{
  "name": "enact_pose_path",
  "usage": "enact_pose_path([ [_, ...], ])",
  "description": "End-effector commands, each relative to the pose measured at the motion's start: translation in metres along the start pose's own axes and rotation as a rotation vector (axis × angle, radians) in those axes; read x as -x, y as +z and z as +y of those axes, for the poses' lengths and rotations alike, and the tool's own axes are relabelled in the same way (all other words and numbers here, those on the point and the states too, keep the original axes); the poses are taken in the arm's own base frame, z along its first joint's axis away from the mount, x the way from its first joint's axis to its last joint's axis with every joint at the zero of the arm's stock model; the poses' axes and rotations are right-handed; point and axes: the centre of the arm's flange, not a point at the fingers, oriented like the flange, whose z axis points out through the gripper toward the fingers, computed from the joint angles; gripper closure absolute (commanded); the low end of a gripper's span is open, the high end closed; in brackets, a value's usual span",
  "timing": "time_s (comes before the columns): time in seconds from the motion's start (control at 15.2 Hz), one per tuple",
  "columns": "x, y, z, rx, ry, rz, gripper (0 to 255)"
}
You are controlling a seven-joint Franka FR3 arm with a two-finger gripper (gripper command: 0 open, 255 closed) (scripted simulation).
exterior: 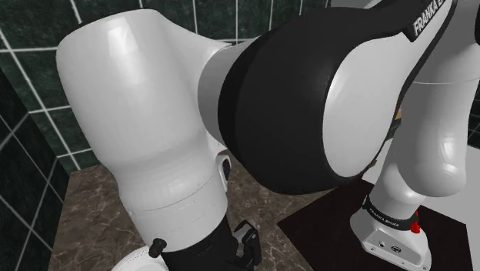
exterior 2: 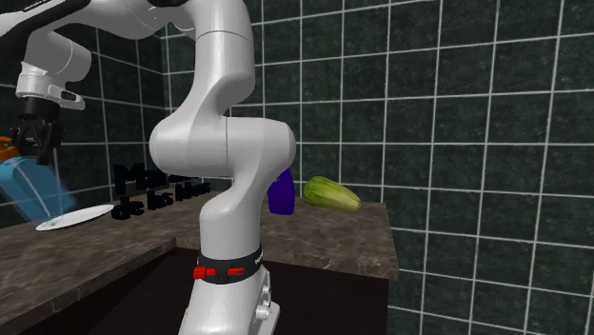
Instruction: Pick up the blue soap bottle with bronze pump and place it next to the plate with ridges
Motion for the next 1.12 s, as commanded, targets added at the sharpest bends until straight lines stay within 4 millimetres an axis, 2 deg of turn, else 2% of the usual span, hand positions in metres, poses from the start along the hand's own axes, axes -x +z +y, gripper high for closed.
enact_pose_path([
  [0.0, -0.002, 0.011, 0.000, -0.001, 0.000, 0.000, 255],
  [0.79, -0.018, 0.071, -0.005, -0.001, 0.000, 0.000, 255],
  [1.06, -0.018, 0.071, -0.005, -0.001, 0.000, 0.000, 255],
])
